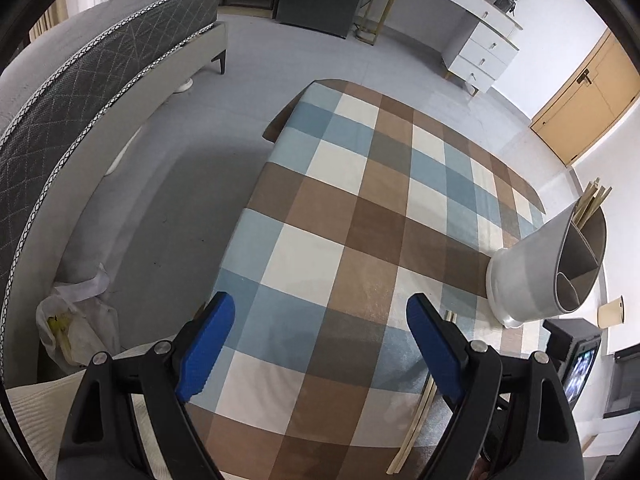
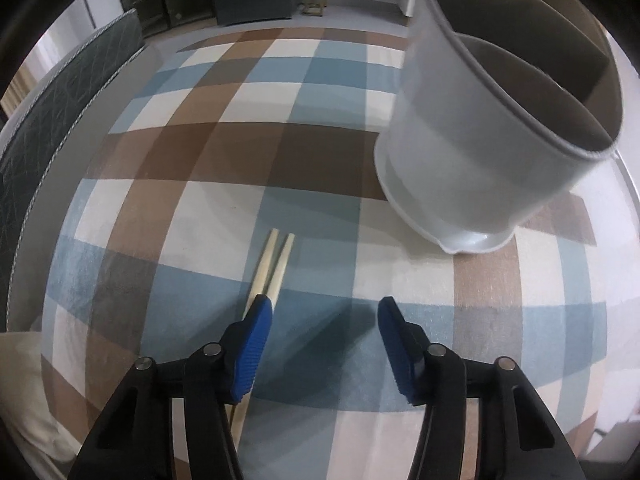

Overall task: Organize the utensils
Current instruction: 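Lower the right gripper onto the chopsticks and close on one, then lower the left gripper and grasp the last chopstick while the right gripper holds its own, then carry both held chopsticks up over the white holder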

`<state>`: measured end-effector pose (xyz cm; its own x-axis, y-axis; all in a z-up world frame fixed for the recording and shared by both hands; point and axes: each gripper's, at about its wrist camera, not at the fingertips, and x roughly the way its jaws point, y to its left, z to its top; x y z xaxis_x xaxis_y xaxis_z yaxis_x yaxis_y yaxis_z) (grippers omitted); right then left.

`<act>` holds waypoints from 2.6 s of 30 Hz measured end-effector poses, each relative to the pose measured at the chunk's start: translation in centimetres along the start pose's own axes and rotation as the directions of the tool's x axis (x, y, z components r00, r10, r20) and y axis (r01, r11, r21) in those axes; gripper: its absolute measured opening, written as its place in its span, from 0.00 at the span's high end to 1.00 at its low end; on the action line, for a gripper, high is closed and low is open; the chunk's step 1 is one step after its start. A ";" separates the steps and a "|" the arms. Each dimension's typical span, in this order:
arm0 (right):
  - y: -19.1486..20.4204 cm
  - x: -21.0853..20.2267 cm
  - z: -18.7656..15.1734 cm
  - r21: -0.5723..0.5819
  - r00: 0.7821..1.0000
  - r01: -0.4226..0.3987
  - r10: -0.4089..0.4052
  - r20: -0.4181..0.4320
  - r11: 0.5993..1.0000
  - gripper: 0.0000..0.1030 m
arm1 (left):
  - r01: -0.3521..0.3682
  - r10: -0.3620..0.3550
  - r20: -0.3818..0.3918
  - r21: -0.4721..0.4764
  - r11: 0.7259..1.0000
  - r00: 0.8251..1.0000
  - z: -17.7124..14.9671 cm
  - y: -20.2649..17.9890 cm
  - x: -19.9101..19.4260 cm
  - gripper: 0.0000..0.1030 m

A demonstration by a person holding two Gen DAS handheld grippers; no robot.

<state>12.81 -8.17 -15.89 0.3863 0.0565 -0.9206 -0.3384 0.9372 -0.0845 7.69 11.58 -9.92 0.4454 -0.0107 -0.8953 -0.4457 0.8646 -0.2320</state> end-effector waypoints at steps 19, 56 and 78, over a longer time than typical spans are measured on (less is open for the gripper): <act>1.2 0.1 0.8 0.032 0.990 -0.137 0.136 0.032 0.990 0.96 | -0.049 0.049 -0.014 -0.037 0.998 0.999 0.3 1.5 1.3 0.18; -16.2 -11.1 -6.6 0.365 0.818 -0.505 0.299 0.492 0.782 0.96 | -0.021 0.115 -0.182 0.450 0.893 0.977 -5.5 -15.5 10.0 0.99; -10.3 -16.2 -8.1 0.158 0.800 -0.379 0.237 0.552 0.912 0.97 | 0.213 -0.294 0.155 0.396 0.893 0.943 -7.3 -13.0 -4.4 0.99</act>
<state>3.13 -21.51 -3.18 0.7026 0.4569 -0.5456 -0.3192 0.8876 0.3321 5.82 -3.28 -5.74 0.6715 -0.1859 -0.7173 0.0043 0.9690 -0.2471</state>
